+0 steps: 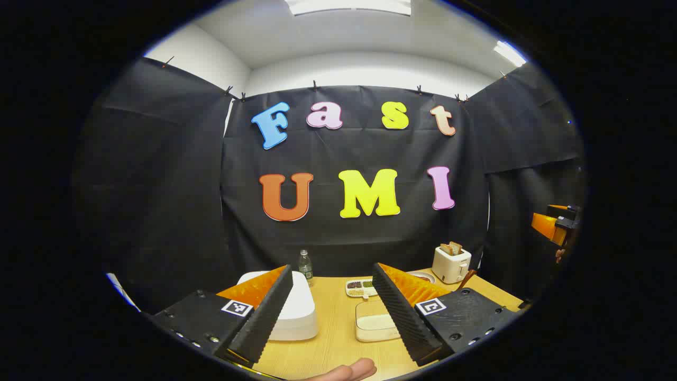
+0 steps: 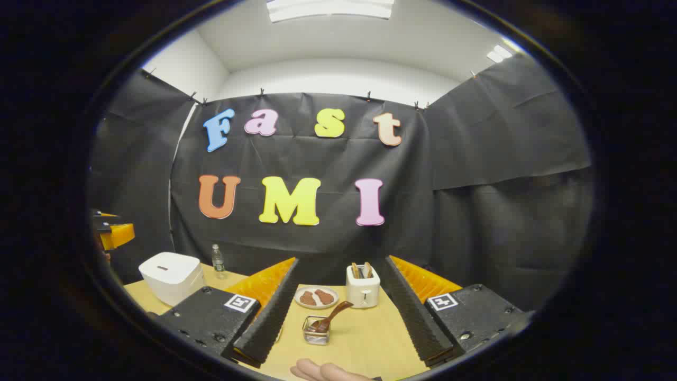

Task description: Close the left gripper, press the button to open the rice cooker; take a wooden spoon from the chopstick holder with the right hand, scoop a spoonful of rice and pour it into the rice cooker, then put the wooden spoon back into the chopstick holder.

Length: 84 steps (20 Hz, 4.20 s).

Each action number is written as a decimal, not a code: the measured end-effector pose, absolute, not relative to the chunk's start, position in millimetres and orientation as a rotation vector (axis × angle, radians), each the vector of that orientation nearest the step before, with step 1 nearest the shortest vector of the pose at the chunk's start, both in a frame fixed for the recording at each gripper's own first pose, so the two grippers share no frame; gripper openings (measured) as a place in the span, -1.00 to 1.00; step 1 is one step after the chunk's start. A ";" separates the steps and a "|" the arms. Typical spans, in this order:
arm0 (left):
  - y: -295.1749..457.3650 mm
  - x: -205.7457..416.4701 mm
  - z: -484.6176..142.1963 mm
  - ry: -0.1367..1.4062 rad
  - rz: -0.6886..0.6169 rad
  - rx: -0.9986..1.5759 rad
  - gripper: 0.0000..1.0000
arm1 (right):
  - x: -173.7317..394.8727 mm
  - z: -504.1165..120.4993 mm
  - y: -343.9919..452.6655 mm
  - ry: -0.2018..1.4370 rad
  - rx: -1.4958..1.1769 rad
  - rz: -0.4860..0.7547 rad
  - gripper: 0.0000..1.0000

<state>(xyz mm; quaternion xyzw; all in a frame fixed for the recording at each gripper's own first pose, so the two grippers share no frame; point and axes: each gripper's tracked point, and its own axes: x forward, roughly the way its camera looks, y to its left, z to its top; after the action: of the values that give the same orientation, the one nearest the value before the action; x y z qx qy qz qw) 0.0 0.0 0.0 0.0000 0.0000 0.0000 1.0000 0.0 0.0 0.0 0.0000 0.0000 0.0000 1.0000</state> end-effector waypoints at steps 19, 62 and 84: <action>16.5 18.3 -2.4 -0.040 0.002 0.062 0.66 | 7.6 -22.5 2.5 0.022 0.003 0.004 0.97; 177.6 177.2 -219.5 0.555 0.234 0.019 -1.00 | 91.2 -148.6 -20.4 0.124 0.050 -0.005 1.00; 202.7 192.8 -154.9 0.390 0.364 0.089 -0.70 | 84.3 -159.6 -23.2 0.156 0.037 -0.002 1.00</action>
<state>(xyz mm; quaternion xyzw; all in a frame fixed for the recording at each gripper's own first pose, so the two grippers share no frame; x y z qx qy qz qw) 192.8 202.7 -154.9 0.0441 0.1927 0.1796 0.9637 84.3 -23.2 -159.6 0.0184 0.0780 -0.0011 0.9968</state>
